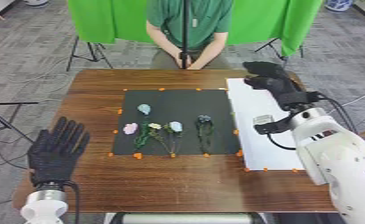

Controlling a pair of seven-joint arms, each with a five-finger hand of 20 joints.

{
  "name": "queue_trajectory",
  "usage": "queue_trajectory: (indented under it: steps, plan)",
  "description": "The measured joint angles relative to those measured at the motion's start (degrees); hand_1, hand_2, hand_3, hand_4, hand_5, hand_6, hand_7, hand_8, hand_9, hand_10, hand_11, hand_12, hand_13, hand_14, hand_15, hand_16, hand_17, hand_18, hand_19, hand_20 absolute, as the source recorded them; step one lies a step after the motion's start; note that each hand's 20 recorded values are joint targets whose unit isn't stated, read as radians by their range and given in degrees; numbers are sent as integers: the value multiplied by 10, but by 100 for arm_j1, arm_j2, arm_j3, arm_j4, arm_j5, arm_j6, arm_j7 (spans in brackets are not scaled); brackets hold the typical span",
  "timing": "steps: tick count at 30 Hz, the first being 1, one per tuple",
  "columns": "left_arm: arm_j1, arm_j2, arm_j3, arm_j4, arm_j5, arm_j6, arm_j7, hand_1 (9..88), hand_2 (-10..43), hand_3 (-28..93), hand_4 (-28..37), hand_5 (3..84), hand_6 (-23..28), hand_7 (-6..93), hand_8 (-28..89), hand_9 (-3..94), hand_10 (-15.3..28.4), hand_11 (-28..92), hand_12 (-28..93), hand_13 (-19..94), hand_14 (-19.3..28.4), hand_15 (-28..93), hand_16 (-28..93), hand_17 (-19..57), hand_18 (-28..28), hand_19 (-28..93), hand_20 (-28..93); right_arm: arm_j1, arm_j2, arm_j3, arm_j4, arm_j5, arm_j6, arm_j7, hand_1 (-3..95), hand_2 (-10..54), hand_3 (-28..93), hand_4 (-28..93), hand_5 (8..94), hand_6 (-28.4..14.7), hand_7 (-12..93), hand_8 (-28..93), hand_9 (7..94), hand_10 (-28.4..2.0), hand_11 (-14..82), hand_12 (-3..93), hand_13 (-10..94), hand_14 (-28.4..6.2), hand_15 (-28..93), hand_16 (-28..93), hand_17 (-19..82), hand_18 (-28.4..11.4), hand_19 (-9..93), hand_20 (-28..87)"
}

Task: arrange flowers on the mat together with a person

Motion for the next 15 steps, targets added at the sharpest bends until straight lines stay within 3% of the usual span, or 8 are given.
queue_trajectory:
  steps: [4, 9, 15]
  plan:
    - [0, 3, -15, 3, 23, -90, 30, 297, 148, 762, -283, 501, 62, 146, -113, 446, 127, 201, 60, 331, 141, 306, -90, -65, 155, 398, 106, -741, -157, 894, 0, 1098, 227, -742, 257, 43, 778, -277, 357, -13, 131, -106, 353, -113, 38, 129, 316, -166, 84, 252, 109, -183, 384, 174]
    - [0, -6, -23, 64, 63, -134, 48, 303, 144, 758, -283, 523, 59, 140, -114, 459, 122, 197, 59, 336, 133, 285, -86, -63, 153, 393, 107, -1588, -314, 1676, -68, 2522, 100, -827, 246, 43, 783, -273, 358, -11, 129, -105, 356, -111, 34, 131, 323, -162, 81, 259, 110, -183, 368, 178]
    - [5, -24, -91, 88, 62, -136, 96, 313, 138, 757, -283, 522, 60, 141, -111, 462, 122, 199, 60, 338, 132, 281, -80, -63, 152, 393, 110, -2285, -393, 1784, -185, 3967, 181, -960, 245, 43, 786, -272, 360, -9, 129, -105, 361, -108, 35, 132, 330, -161, 82, 262, 111, -183, 360, 183]
